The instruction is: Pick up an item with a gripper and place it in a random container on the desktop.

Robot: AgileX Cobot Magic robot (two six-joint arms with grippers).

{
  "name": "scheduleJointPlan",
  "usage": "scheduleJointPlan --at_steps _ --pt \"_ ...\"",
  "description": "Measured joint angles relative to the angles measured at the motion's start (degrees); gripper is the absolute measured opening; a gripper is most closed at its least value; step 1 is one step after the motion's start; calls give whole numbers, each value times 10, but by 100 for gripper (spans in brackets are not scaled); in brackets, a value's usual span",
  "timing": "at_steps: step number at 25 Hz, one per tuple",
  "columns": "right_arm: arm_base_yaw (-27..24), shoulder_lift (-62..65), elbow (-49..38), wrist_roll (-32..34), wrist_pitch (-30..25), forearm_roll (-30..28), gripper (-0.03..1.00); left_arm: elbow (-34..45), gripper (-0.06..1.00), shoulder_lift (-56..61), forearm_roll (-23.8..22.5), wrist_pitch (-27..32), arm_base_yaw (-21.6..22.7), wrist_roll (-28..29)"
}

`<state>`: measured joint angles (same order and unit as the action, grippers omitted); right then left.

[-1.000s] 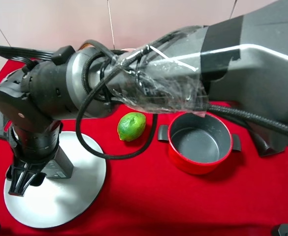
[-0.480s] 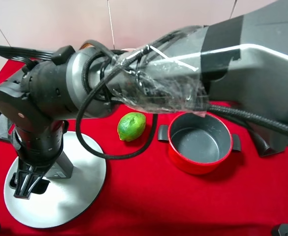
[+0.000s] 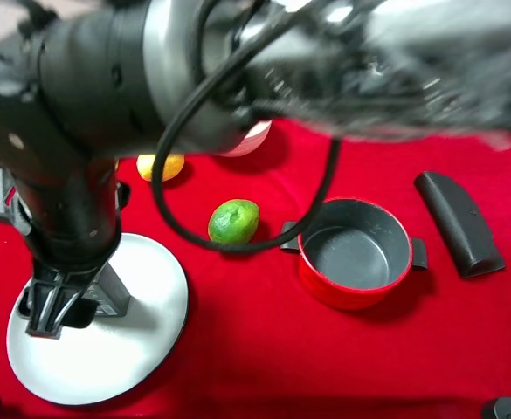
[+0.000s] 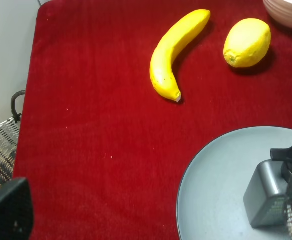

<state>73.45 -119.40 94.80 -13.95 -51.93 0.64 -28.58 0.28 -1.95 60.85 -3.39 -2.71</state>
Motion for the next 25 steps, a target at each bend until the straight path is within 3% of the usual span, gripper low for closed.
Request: scheduleJointPlan --at_steps 10,19,25 --pt "0 73 1 0 -166 -6 69 0 99 0 0 0 0 0" --pt "-7 120 -5 16 -181 -10 69 0 99 0 0 0 0 0" --pt "-22 181 -89 26 -181 -11 69 0 99 0 0 0 0 0"
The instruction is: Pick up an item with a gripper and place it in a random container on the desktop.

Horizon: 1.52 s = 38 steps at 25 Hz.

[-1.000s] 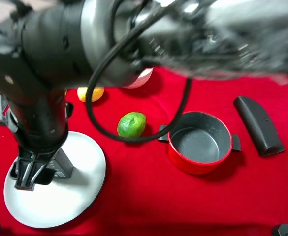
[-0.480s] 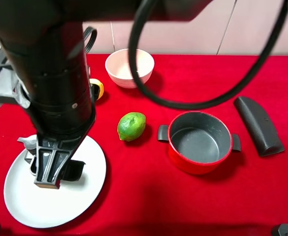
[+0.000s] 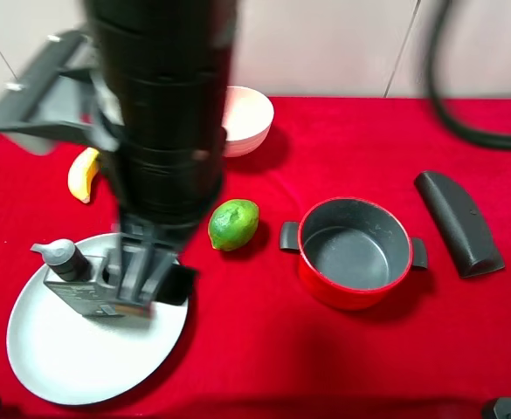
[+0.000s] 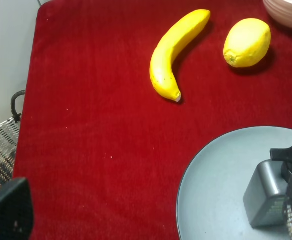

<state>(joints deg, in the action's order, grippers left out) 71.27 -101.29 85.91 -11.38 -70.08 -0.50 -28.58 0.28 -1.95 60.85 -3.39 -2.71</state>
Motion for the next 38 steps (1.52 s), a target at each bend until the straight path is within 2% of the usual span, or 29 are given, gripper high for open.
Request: scheduleJointPlan --at_steps 10,19,31,36,38 --pt "0 152 -182 0 0 5 69 0 99 0 0 0 0 0" --pt "0 291 -320 31 0 5 69 0 99 0 0 0 0 0" --pt "0 487 -484 78 47 5 69 0 99 0 0 0 0 0" --pt "0 570 -553 80 98 5 69 0 99 0 0 0 0 0" --pt "0 597 -572 80 103 5 69 0 99 0 0 0 0 0"
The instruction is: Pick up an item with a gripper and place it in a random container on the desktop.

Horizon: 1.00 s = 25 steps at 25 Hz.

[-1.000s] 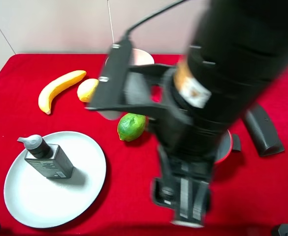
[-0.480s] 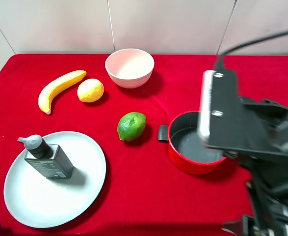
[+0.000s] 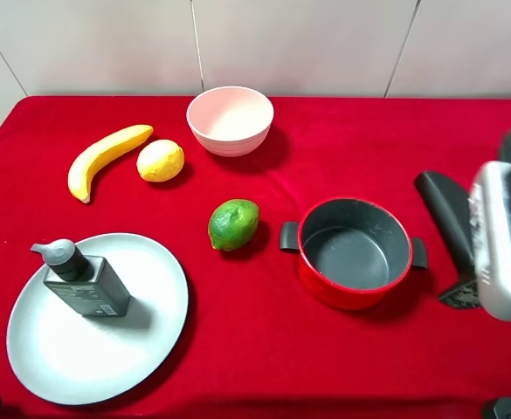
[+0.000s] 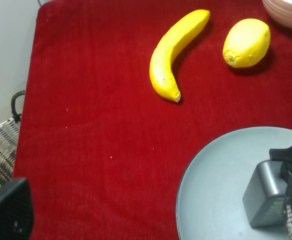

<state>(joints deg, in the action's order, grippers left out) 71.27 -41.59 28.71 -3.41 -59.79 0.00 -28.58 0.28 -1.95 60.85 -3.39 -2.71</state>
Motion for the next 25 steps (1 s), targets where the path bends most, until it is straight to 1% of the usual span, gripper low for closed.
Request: scheduleJointPlan --at_steps 3,9,15,25 --pt "0 30 -2 5 6 0 69 0 99 0 0 0 0 0" --pt "0 78 -2 49 10 -23 69 0 99 0 0 0 0 0" --pt "0 142 -2 56 9 -27 69 0 99 0 0 0 0 0" --pt "0 233 -2 80 9 -53 69 0 99 0 0 0 0 0"
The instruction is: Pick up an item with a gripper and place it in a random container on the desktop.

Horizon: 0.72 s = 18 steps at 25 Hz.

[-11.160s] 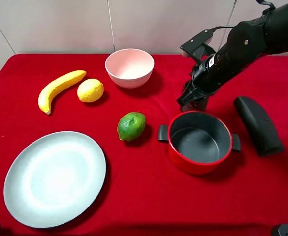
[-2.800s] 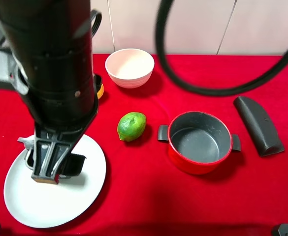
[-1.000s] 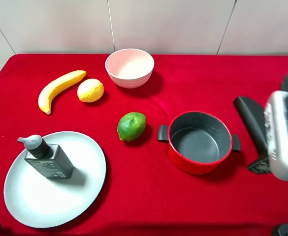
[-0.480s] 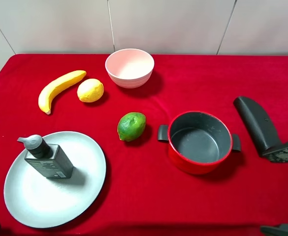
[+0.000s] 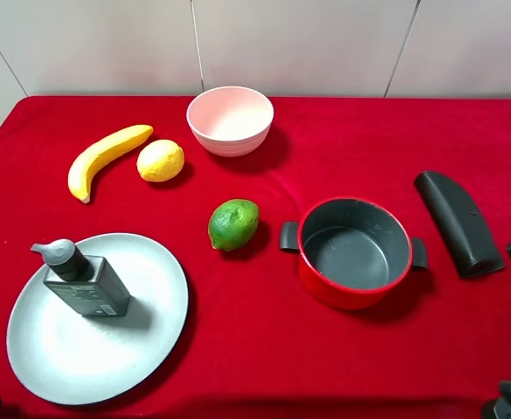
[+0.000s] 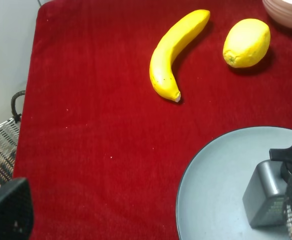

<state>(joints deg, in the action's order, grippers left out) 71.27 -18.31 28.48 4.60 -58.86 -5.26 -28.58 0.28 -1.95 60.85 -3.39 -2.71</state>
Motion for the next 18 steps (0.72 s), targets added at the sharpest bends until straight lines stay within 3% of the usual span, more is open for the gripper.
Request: scheduleJointPlan --at_steps 18 --pt "0 184 -1 27 -1 -26 69 0 99 0 0 0 0 0"
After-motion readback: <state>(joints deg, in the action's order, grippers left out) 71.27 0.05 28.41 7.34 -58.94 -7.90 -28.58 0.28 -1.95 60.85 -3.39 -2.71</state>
